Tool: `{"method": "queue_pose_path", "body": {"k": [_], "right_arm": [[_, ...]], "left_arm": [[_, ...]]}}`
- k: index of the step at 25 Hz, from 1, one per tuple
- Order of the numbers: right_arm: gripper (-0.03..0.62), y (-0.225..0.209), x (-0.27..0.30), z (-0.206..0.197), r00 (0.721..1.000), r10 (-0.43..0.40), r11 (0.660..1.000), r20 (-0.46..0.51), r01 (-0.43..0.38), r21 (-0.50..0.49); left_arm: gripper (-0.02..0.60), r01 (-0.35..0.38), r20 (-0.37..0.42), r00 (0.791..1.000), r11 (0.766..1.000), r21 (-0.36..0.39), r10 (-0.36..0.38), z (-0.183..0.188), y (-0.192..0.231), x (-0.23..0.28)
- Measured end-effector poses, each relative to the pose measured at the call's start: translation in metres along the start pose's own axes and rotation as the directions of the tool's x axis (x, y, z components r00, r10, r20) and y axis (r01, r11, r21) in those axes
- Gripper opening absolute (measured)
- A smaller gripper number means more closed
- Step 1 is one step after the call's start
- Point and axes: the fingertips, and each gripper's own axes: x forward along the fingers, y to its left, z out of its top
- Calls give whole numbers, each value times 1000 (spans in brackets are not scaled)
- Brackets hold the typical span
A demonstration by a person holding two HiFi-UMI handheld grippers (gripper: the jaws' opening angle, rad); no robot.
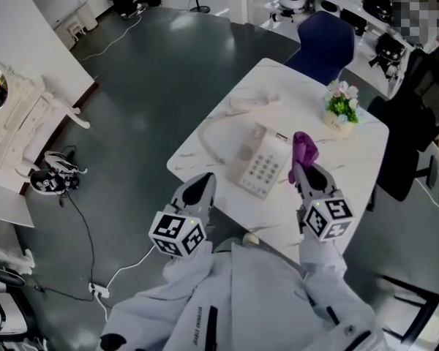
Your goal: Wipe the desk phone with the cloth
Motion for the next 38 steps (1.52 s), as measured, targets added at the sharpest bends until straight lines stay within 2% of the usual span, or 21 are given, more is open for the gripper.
{"method": "queue_pose_path", "body": {"k": [13,21,27,38], "right_arm": [[37,-34,20,2,993,-116,992,-33,115,-45],[37,-56,46,-4,971,-219,970,-98,206,-131],[37,-59,74,-18,955,-240,953,-174,198,-228],[37,-57,98,-45,932,-236,943,-277,151,-296]], "left_arm": [[-2,121,-69,990,993,-14,-122,-6,6,55],[-2,209,-152,965,977,-36,-212,-10,20,88],[-2,247,-203,946,968,-55,-253,-19,31,109],[-2,325,-271,902,942,-86,-336,-40,32,136]]}}
